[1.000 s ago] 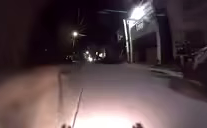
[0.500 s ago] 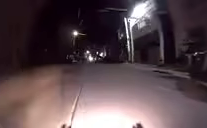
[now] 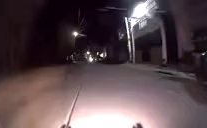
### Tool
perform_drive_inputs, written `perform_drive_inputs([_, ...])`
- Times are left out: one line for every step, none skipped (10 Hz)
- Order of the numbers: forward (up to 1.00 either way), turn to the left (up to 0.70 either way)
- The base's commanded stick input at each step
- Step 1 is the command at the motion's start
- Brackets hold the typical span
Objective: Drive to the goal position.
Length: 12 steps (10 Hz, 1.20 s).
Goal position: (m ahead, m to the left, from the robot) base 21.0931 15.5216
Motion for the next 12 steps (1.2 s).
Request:
perform_drive_inputs([0.6,0.0])
perform_drive_inputs([0.6,-0.08])
perform_drive_inputs([0.6,-0.15])
perform_drive_inputs([0.6,-0.15])
perform_drive_inputs([0.6,-0.15])
perform_drive_inputs([0.6,-0.15])
perform_drive_inputs([0.6,-0.15])
perform_drive_inputs([0.6,-0.15])
perform_drive_inputs([0.6,-0.15])
perform_drive_inputs([0.6,-0.15])
perform_drive_inputs([0.6,-0.15])
perform_drive_inputs([0.6,-0.15])
